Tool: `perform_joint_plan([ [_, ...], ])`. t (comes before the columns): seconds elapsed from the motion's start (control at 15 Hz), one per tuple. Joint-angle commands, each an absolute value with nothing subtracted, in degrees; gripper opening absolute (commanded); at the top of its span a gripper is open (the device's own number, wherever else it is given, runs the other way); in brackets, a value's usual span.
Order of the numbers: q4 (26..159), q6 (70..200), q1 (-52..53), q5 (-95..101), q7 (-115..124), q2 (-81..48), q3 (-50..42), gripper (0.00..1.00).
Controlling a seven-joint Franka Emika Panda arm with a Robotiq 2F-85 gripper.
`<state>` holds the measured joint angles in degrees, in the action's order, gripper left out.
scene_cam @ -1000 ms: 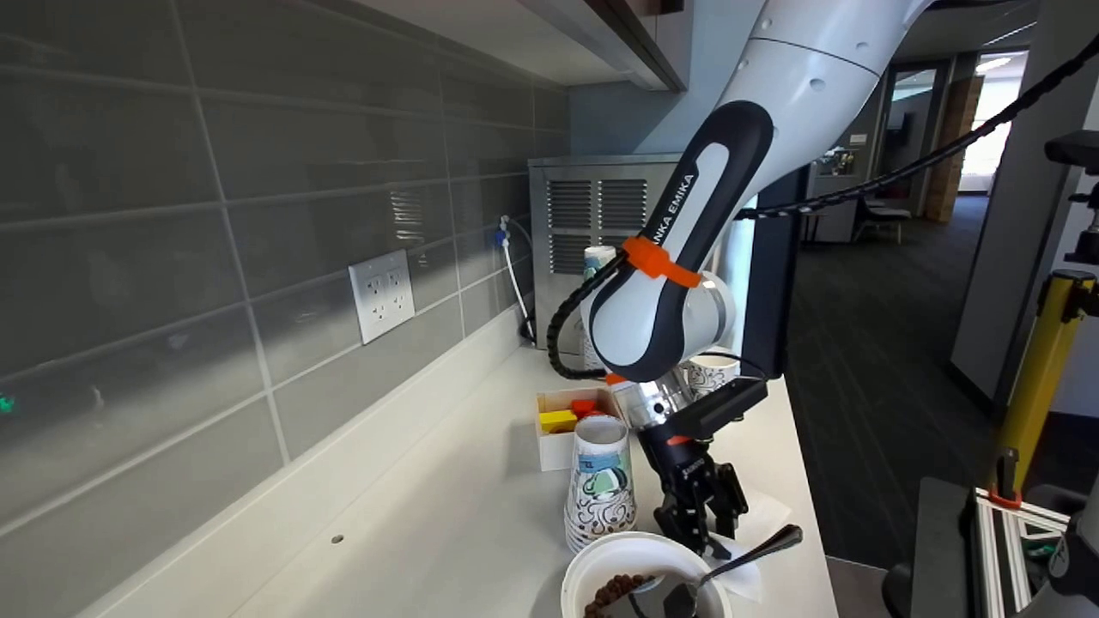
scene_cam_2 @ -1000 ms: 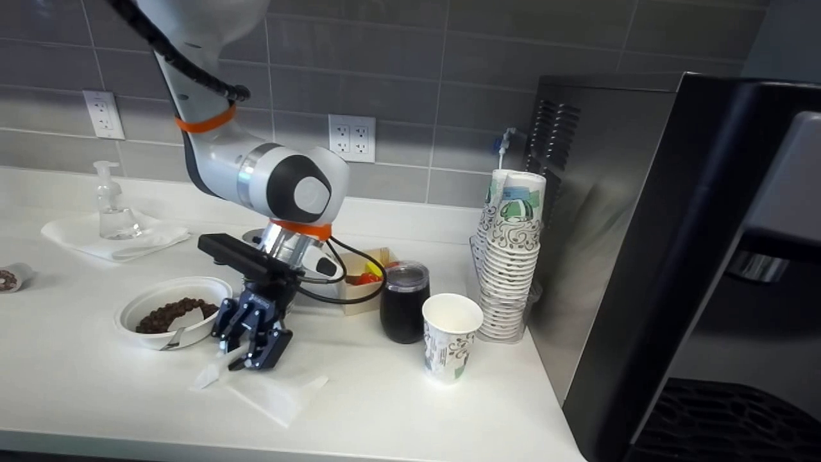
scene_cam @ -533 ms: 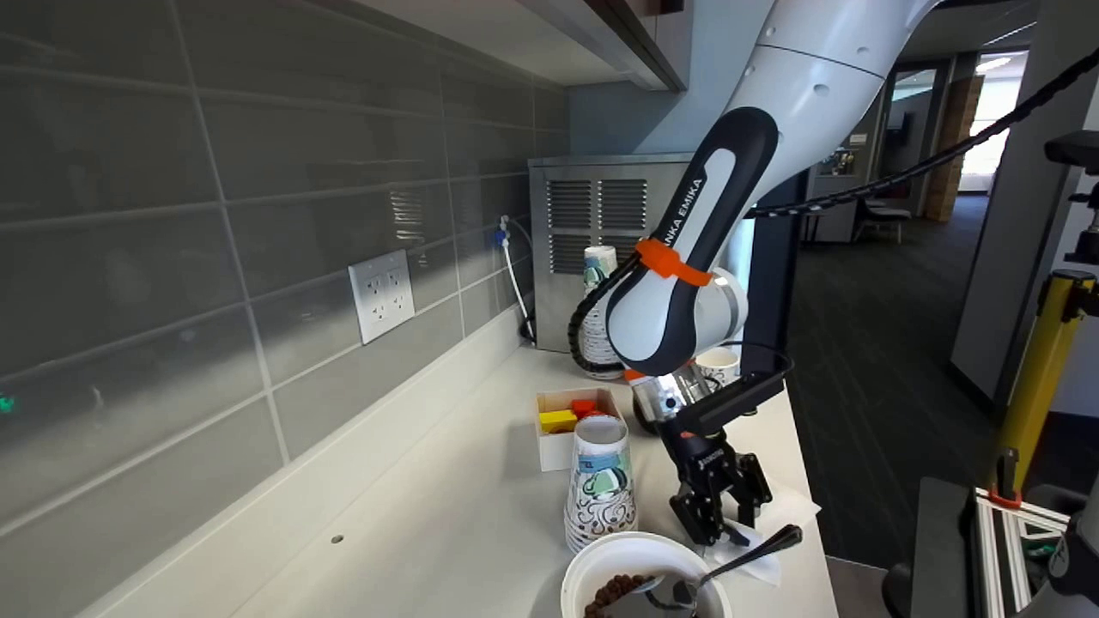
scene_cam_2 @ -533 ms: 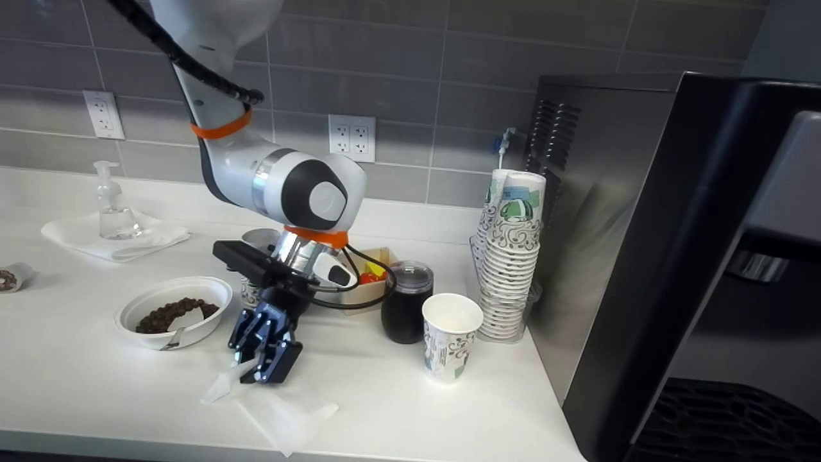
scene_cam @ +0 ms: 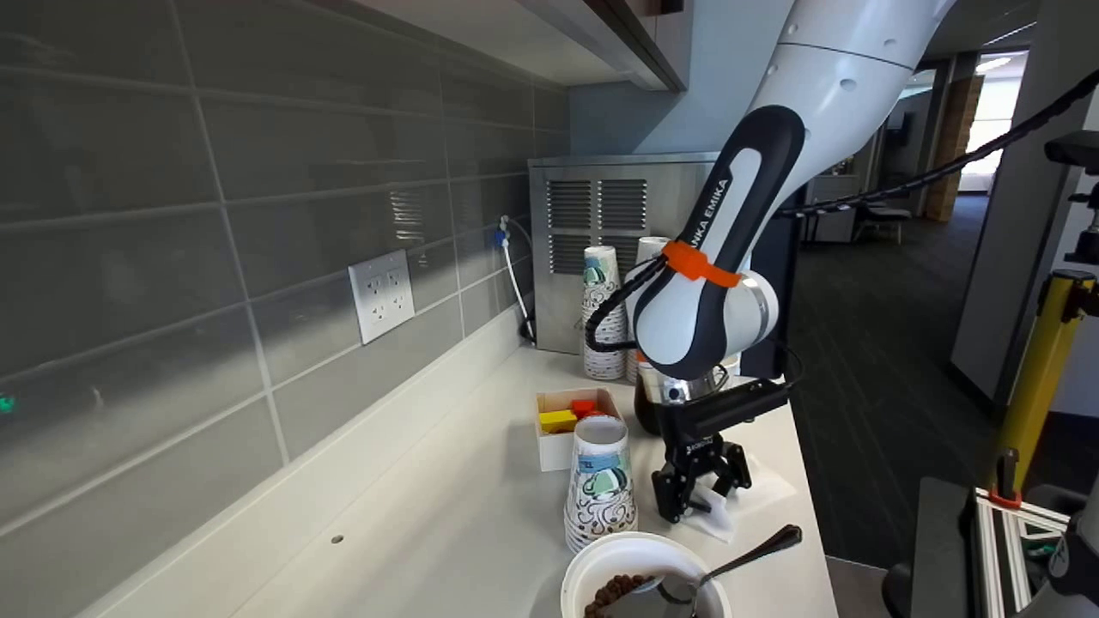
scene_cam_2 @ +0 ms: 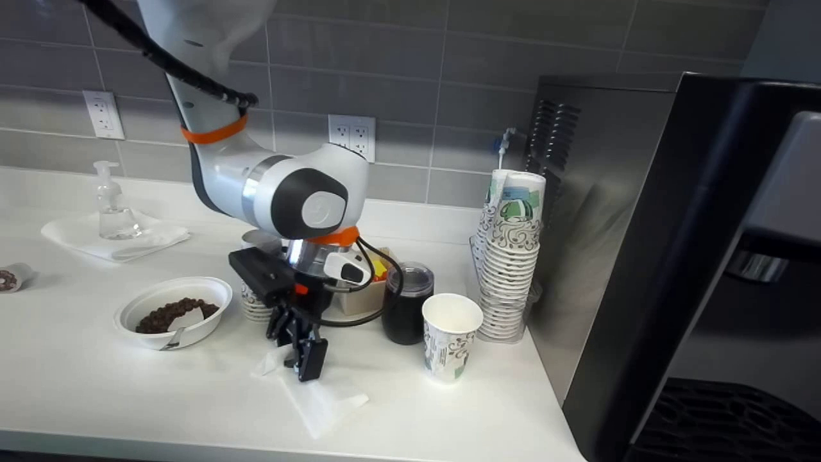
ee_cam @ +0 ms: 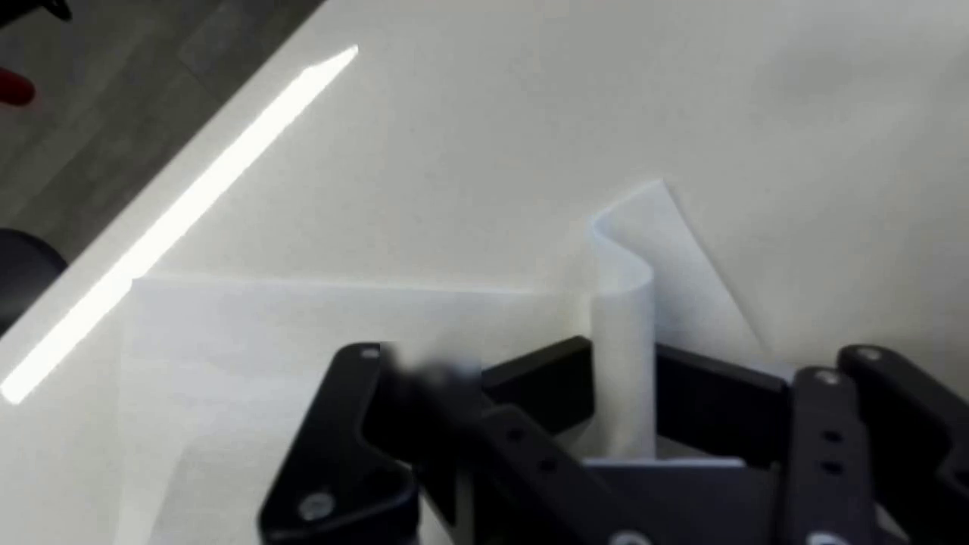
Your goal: Use the white napkin to wipe the countertop.
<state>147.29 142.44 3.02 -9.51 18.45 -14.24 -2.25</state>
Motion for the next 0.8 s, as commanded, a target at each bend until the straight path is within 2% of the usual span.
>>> perform_joint_plan([
  [0.0, 150.1, 152.31, 3.1, -9.71, 17.71, -14.38, -1.24, 0.03],
  [0.33, 151.08, 154.59, 2.3, -11.74, 11.31, -12.19, 2.21, 0.03],
  [0.73, 159.83, 152.03, 4.91, -11.38, 12.27, -5.26, 5.45, 0.03],
])
